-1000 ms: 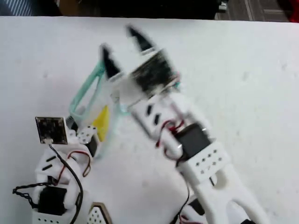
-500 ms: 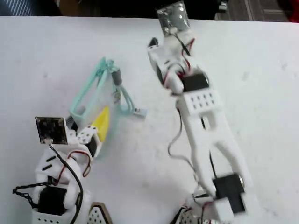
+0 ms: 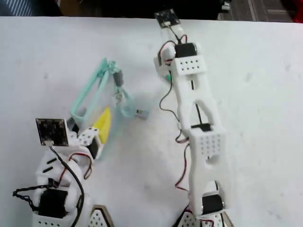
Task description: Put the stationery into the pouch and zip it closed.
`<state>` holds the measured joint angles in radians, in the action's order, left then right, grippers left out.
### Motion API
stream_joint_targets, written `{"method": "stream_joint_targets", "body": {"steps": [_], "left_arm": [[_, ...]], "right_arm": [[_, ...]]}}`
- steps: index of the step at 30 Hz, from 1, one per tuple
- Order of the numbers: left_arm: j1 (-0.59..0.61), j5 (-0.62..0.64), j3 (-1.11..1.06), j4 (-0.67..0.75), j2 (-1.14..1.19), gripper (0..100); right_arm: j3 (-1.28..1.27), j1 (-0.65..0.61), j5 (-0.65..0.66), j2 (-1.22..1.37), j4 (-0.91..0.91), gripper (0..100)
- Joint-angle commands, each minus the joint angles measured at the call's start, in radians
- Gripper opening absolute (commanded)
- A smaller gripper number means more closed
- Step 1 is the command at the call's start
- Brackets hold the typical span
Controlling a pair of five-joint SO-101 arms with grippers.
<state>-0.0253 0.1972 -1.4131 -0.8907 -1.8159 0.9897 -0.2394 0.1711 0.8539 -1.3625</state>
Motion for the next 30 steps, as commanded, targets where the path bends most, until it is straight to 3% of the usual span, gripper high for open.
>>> {"method": "stream_joint_targets", "body": {"steps": [1, 13, 17, 20, 30], "left_arm": [[-0.013, -0.006, 0.000, 0.028, 0.008, 24], [-0.013, -0.006, 0.000, 0.028, 0.008, 24], [-0.013, -0.006, 0.000, 0.028, 0.008, 24], [-0.013, -0.006, 0.000, 0.028, 0.008, 24], [-0.013, -0.008, 0.002, 0.028, 0.008, 24]], "right_arm": [[0.226, 0.005, 0.012, 0.147, -0.050, 20.8], [0.531, 0.012, 0.014, 0.533, -0.059, 18.9], [0.539, 0.013, 0.014, 0.552, -0.059, 0.6], [0.539, 0.013, 0.014, 0.550, -0.073, 4.6], [0.684, -0.002, 0.014, 0.424, -0.246, 1.5]]}}
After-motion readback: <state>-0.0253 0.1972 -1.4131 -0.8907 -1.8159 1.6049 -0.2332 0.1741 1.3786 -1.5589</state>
